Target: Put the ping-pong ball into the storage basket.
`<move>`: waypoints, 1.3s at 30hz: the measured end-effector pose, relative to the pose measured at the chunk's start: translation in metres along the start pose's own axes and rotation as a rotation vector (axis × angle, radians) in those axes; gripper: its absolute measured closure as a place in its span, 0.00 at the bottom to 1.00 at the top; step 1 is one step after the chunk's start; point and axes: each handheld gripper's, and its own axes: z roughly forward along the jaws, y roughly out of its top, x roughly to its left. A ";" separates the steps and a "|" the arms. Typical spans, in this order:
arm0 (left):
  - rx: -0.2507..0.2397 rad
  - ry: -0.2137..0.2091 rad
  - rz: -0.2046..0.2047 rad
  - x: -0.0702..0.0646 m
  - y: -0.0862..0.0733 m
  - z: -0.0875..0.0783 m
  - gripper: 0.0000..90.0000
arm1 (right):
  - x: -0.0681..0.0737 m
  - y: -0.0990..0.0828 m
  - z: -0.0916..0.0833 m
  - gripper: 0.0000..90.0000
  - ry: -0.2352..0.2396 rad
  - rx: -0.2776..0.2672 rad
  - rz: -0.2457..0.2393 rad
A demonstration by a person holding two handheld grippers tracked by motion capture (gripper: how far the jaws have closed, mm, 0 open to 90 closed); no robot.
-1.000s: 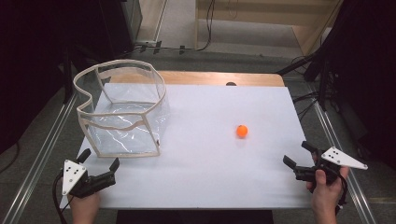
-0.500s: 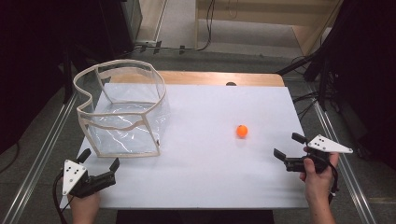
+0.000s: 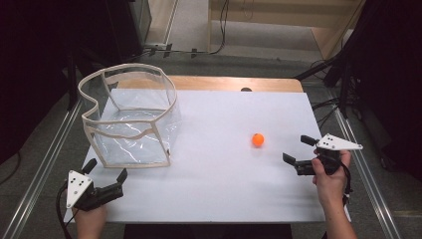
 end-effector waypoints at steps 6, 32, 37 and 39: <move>-0.001 0.001 0.000 0.000 0.000 0.000 0.00 | 0.001 0.008 0.006 0.00 -0.005 0.036 -0.028; -0.001 -0.002 -0.002 0.001 0.000 0.000 0.00 | 0.000 0.044 0.040 0.00 0.029 0.180 -0.108; -0.001 -0.003 -0.002 0.001 0.000 0.000 0.00 | 0.000 0.049 0.046 0.00 0.037 0.205 -0.122; -0.001 -0.003 -0.002 0.001 0.000 0.000 0.00 | 0.000 0.051 0.048 0.00 0.042 0.212 -0.123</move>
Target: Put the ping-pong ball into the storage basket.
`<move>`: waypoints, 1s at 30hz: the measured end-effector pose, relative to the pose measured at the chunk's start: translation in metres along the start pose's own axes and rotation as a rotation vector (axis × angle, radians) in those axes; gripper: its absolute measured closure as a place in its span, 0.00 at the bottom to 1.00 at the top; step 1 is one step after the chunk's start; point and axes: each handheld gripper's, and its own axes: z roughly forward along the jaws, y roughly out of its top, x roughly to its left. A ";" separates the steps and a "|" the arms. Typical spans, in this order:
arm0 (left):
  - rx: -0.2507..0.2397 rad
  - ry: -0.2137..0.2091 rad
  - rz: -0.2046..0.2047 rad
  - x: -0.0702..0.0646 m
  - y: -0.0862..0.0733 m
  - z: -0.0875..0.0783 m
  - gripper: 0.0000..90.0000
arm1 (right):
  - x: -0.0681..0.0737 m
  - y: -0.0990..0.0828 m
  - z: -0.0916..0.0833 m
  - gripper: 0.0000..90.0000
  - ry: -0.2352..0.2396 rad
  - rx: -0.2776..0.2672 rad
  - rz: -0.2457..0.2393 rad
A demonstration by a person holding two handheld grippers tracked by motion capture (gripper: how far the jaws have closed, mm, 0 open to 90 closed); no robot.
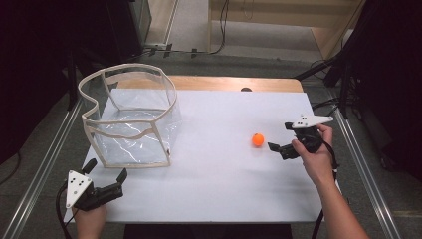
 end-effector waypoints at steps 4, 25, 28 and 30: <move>0.000 0.000 0.000 0.000 0.000 0.000 0.00 | -0.001 0.005 0.003 0.00 0.007 0.014 -0.001; 0.001 -0.002 -0.001 0.000 0.000 0.000 0.00 | -0.005 0.019 0.027 0.00 0.052 0.126 -0.026; 0.001 -0.003 0.000 0.000 0.000 0.000 0.00 | -0.004 0.020 0.032 0.00 0.058 0.146 -0.030; 0.001 -0.003 -0.001 0.000 0.000 0.000 0.00 | -0.004 0.021 0.035 0.00 0.058 0.158 -0.033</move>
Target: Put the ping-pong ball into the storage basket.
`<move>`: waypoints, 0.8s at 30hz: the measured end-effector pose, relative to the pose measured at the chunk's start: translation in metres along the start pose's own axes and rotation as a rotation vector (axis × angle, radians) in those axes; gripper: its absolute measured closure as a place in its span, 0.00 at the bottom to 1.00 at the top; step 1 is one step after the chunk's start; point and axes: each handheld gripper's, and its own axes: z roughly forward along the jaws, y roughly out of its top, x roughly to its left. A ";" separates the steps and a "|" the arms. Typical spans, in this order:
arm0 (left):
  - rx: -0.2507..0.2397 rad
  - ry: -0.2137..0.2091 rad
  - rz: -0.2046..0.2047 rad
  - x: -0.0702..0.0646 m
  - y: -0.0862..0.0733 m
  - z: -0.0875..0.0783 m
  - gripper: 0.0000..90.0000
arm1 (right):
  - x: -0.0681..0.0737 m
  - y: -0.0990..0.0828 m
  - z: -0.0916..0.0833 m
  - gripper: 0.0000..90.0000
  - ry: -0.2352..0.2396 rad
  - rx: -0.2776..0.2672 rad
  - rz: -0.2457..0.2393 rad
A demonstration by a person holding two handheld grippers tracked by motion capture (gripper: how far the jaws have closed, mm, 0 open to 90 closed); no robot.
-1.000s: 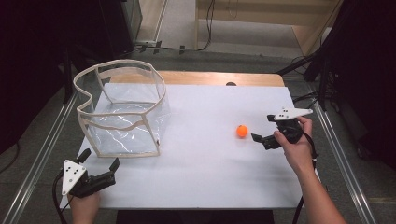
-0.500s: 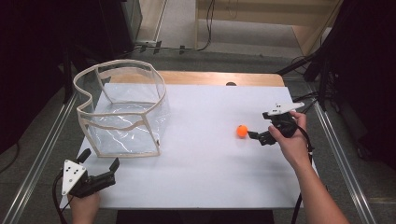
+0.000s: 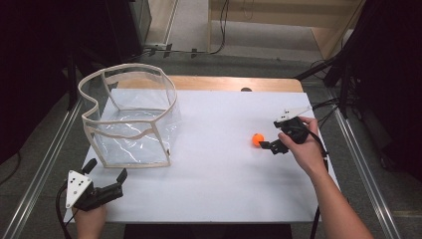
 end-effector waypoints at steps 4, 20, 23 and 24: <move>0.000 0.000 0.000 0.000 0.000 0.000 0.00 | -0.001 0.003 0.005 0.00 0.002 0.028 0.000; -0.001 -0.001 0.000 0.000 0.000 0.000 0.00 | -0.005 0.009 0.030 0.00 0.012 0.135 0.008; -0.001 -0.001 0.000 0.000 0.000 0.000 0.00 | -0.006 0.009 0.034 0.00 0.010 0.151 0.008; -0.001 -0.001 0.000 0.000 0.000 0.000 0.00 | -0.006 0.009 0.035 0.00 0.009 0.156 0.015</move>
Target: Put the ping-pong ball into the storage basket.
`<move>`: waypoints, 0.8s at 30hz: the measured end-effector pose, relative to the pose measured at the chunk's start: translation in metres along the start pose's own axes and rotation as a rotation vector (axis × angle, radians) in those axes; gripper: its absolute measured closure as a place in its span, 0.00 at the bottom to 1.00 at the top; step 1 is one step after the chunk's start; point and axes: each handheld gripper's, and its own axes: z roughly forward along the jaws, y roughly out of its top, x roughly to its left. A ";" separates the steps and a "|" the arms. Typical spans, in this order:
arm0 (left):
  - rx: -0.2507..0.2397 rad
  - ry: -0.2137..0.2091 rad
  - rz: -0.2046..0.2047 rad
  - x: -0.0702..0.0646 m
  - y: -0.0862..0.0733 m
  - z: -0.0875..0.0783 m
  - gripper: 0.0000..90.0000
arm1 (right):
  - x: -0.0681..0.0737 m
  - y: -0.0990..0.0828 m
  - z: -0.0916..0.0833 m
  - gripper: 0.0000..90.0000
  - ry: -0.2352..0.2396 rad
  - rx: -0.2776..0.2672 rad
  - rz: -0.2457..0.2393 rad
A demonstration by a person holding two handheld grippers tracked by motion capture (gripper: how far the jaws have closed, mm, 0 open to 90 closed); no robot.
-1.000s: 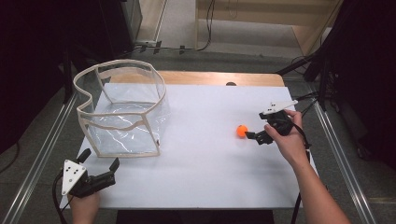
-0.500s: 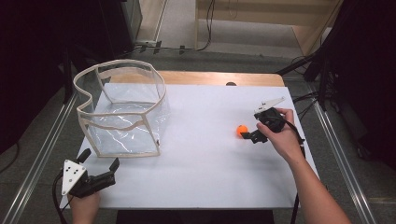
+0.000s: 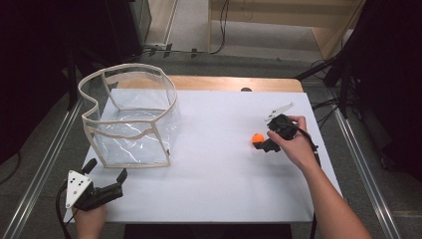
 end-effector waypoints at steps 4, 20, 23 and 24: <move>0.000 0.000 0.000 0.000 0.000 0.000 0.00 | -0.001 0.001 0.005 0.00 -0.001 0.019 0.003; 0.000 -0.001 0.000 0.000 0.000 0.000 0.00 | -0.004 0.003 0.018 0.14 -0.017 0.064 0.013; 0.000 -0.001 0.000 0.000 0.000 0.000 0.00 | -0.005 0.003 0.020 0.14 -0.012 0.074 0.014; -0.001 -0.001 0.000 0.000 0.000 0.000 0.00 | -0.005 0.004 0.021 0.15 -0.013 0.077 0.015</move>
